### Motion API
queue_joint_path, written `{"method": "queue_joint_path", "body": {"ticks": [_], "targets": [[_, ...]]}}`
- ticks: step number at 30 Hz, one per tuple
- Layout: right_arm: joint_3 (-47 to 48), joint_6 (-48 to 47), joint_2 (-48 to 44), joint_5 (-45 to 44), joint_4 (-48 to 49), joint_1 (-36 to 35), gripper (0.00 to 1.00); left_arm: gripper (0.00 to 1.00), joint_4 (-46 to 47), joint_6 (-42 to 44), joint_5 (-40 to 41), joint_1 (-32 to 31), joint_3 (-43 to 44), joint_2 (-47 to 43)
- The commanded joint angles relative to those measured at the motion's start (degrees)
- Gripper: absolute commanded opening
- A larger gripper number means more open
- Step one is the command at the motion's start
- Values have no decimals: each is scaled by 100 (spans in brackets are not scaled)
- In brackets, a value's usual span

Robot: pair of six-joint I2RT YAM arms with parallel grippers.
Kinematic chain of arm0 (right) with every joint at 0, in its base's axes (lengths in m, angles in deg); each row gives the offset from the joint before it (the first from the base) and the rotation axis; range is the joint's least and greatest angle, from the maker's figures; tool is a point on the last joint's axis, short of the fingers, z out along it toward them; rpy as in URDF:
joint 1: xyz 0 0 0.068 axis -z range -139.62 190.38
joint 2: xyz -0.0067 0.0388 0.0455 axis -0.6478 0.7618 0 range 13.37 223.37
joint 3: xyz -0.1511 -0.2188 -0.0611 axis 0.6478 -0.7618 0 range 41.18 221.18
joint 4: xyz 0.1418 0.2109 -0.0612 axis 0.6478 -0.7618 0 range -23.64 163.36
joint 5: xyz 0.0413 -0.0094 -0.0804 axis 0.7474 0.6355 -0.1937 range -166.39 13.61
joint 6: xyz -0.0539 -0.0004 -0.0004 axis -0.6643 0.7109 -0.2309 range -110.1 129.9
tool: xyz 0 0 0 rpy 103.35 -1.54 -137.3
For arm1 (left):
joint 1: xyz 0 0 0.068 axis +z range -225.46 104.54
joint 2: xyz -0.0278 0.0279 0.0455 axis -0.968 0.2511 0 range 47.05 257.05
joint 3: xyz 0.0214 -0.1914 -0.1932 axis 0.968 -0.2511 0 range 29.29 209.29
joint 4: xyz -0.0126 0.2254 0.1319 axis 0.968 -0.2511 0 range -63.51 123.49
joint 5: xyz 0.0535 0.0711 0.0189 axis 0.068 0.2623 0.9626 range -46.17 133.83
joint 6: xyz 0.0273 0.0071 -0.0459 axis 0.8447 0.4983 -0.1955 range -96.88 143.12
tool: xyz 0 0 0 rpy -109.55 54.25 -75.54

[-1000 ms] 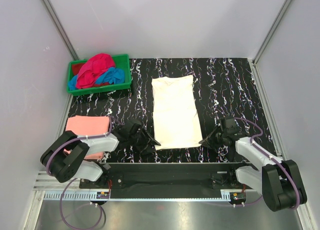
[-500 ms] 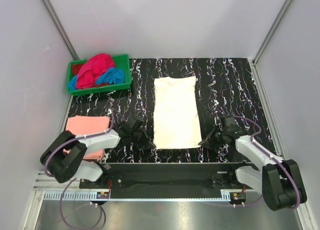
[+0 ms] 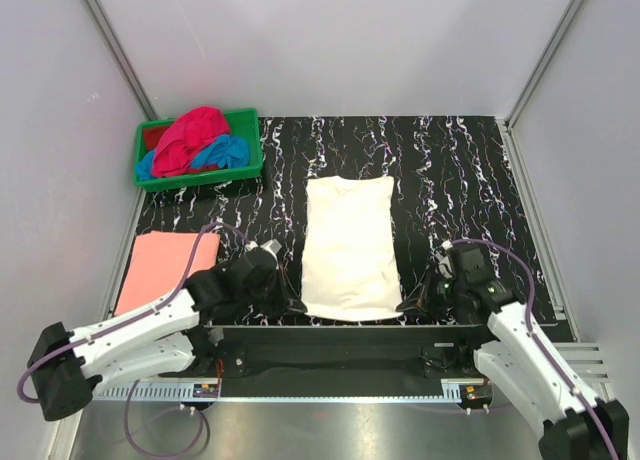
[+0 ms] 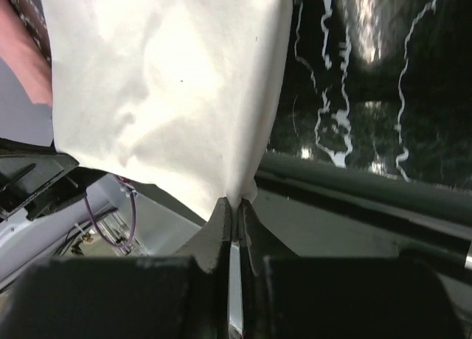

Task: Fold and stack the t-shirts
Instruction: Fold the tshirt

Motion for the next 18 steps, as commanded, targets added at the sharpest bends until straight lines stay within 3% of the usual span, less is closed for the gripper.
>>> {"method": "queue_joint_path", "body": {"ticks": [1, 6, 10, 14, 18], "targets": [[225, 89, -698, 368, -1019, -100, 0, 0, -576, -341, 367, -475, -46, -575], [242, 266, -1384, 588, -1758, -144, 0, 0, -944, -737, 552, -1020, -29, -893], [881, 204, -1263, 351, -2031, -144, 0, 0, -1217, -659, 771, -1021, 426, -833], [1568, 82, -438, 263, -1751, -135, 0, 0, -1393, -334, 763, -767, 1051, -473], [2324, -112, 537, 26, -1557, -135, 0, 0, -1394, 167, 491, 30, 1588, -68]]}}
